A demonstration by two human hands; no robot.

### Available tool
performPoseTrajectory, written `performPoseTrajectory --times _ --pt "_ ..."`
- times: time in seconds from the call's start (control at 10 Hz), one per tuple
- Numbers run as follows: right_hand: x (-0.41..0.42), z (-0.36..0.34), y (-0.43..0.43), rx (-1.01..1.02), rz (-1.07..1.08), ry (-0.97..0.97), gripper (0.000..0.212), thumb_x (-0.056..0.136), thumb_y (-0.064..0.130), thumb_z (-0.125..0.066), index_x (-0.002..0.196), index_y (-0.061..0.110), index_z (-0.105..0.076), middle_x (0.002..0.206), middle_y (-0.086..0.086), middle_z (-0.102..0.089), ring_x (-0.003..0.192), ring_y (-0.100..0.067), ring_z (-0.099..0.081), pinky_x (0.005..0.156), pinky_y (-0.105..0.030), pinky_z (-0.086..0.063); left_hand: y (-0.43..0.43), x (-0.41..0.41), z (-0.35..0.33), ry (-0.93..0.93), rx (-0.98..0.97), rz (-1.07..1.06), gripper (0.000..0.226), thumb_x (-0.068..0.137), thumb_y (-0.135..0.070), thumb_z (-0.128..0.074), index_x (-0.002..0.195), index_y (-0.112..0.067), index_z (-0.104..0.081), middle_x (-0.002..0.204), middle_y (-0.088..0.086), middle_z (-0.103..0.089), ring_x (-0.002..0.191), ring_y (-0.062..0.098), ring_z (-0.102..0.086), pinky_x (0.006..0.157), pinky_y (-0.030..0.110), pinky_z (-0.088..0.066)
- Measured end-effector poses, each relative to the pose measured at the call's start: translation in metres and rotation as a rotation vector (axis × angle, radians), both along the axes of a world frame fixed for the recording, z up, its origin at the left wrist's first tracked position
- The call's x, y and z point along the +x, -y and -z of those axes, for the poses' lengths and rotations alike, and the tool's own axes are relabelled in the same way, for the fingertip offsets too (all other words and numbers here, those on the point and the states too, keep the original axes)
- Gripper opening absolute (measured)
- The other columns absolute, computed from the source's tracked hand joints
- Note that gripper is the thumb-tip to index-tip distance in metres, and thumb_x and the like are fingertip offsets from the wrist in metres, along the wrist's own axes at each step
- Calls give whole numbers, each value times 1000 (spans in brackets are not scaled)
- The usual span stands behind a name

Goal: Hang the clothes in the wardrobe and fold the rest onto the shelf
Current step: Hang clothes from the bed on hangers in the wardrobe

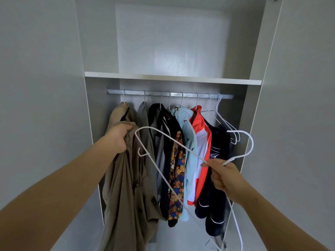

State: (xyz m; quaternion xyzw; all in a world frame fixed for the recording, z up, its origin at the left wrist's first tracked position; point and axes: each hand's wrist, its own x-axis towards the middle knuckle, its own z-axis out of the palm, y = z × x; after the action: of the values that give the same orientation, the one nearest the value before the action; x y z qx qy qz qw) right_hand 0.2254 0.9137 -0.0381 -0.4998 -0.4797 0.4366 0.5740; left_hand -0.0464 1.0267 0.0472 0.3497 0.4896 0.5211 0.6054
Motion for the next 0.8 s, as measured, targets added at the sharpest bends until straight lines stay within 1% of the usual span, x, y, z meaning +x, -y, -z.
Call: performPoseTrajectory --times 0.1,0.2,0.3,0.4,0.5,0.6,0.7,0.8 --pt "-6 -5 -5 -10 11 13 31 95 15 -51 71 10 -70 44 2 -24 39 -11 -16 36 -16 -19 -5 -8 -1 6 16 11 27 99 -14 -42 77 -10 -57 75 7 -57 63 17 -55 50 27 -50" --pt "-14 -8 -10 -21 34 85 30 96 17 -51 74 9 -70 41 2 -25 36 -10 -16 37 -15 -19 -4 -9 -2 16 16 58 21 98 -15 -45 85 -9 -60 82 9 -59 69 19 -56 64 32 -49" --pt "-28 -12 -14 -57 16 252 29 95 20 -53 73 14 -71 42 0 -25 36 -10 -17 37 -17 -18 4 -3 -4 -22 4 125 17 97 -17 -49 96 -4 -60 81 12 -61 70 22 -57 64 37 -50" --pt "-53 -13 -21 -78 20 301 23 95 21 -53 83 12 -70 37 7 -28 32 -6 -20 35 -18 -20 24 16 -5 -43 28 201 14 94 -15 -53 95 -5 -63 65 11 -67 59 24 -64 50 29 -55" --pt "-77 -12 -29 -35 106 144 11 94 15 -53 99 10 -62 39 8 -35 28 -2 -28 32 -15 -24 47 36 1 -25 49 353 13 93 -11 -54 88 -5 -65 59 9 -69 49 18 -66 44 27 -54" --pt "-89 -16 -32 34 58 51 21 94 7 -50 85 22 -63 38 14 -49 31 4 -43 34 -8 -31 61 46 5 26 110 512 18 92 -6 -51 84 -3 -67 66 9 -71 56 15 -68 49 23 -55" --pt "-86 -25 -38 112 103 -10 24 90 -4 -50 82 9 -68 50 10 -62 53 -2 -58 51 -13 -46 63 38 2 -159 234 580 11 89 -8 -57 85 -6 -68 74 4 -71 67 12 -68 60 19 -54" --pt "-77 -36 -40 140 189 13 30 88 -5 -48 68 10 -65 46 10 -59 52 -6 -56 52 -15 -45 46 23 3 -1335 664 284 21 81 -38 -65 89 -20 -64 92 -7 -59 99 16 -57 83 26 -43"
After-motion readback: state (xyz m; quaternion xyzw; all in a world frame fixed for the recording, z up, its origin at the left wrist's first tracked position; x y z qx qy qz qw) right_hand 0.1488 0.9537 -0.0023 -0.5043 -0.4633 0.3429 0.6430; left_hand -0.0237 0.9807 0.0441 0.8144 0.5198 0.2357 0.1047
